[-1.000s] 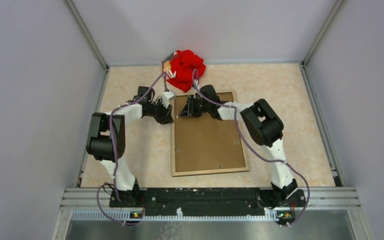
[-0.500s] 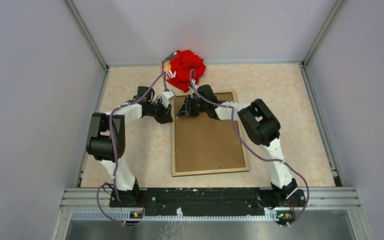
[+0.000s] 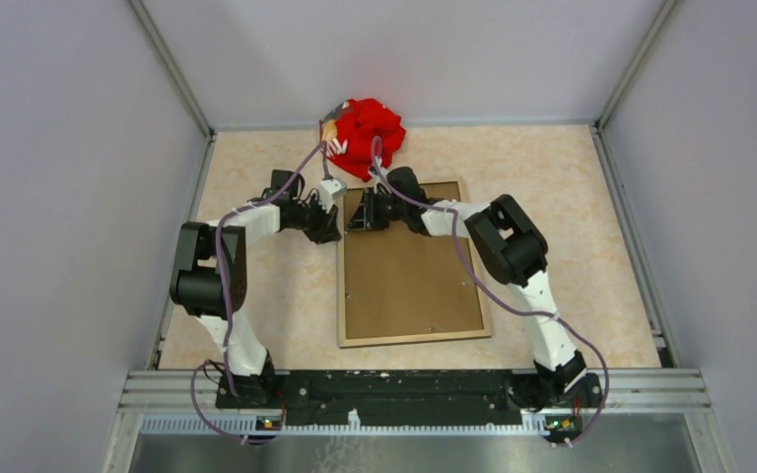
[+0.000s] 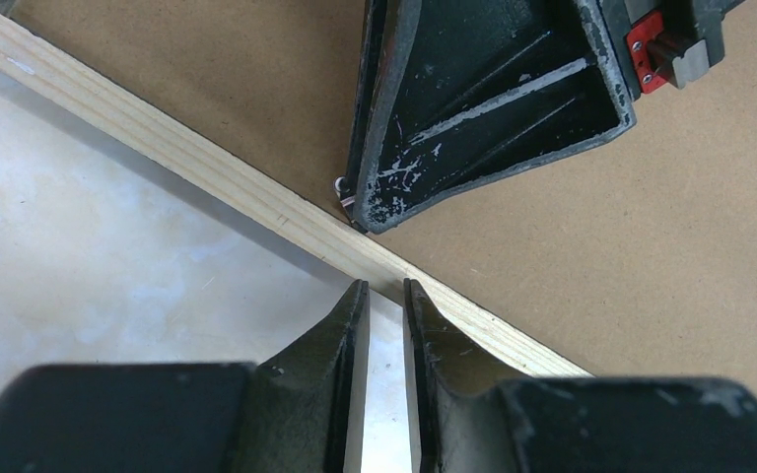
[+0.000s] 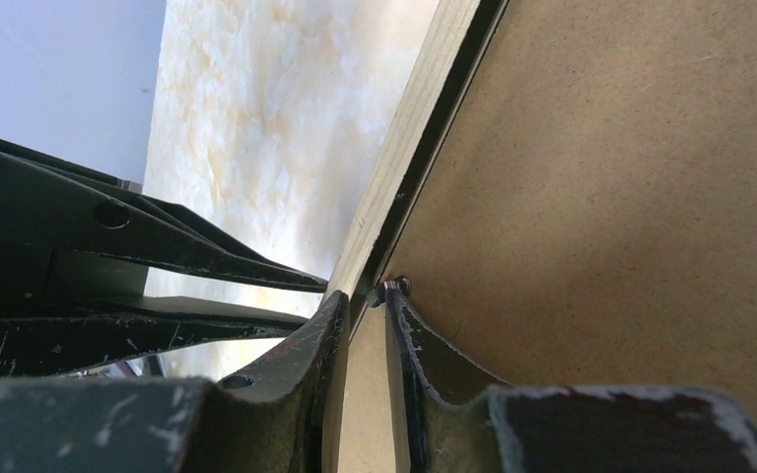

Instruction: Put the photo into the frame

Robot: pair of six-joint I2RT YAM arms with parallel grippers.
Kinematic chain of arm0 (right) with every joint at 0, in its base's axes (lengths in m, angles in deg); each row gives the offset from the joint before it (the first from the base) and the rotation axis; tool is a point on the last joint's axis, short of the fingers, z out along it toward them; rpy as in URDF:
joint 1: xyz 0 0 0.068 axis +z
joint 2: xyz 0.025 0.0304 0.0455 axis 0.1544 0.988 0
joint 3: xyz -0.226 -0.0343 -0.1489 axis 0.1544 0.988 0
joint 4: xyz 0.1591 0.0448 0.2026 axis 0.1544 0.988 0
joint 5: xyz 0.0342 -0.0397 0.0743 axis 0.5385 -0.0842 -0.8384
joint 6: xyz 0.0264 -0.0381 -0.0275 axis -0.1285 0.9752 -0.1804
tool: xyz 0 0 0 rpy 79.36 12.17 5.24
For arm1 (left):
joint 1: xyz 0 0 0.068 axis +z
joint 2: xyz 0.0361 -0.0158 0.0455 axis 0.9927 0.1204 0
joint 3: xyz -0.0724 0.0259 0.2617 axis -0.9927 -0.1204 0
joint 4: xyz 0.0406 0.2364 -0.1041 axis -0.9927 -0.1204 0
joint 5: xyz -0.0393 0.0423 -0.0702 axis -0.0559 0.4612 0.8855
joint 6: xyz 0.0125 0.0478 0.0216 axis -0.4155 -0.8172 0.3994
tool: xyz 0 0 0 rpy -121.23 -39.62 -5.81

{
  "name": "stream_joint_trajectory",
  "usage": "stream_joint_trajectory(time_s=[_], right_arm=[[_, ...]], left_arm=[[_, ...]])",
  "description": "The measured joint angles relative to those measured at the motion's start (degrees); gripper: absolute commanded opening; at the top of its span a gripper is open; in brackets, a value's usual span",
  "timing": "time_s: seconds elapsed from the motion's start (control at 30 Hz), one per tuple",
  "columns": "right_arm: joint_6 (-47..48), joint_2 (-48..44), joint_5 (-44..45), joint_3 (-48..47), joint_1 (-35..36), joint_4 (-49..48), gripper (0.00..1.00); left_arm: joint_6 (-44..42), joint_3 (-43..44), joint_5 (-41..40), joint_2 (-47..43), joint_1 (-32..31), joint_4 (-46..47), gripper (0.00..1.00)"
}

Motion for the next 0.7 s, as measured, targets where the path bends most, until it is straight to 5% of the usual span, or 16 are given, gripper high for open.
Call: stream_joint_trajectory(time_s=[0.7], right_arm=[[-5.07, 1.14, -1.49, 0.48, 0.15, -4.24, 0.19]], left_arm=[[-0.02, 0.00, 0.00, 0.00, 0.00, 0.00, 0.23]])
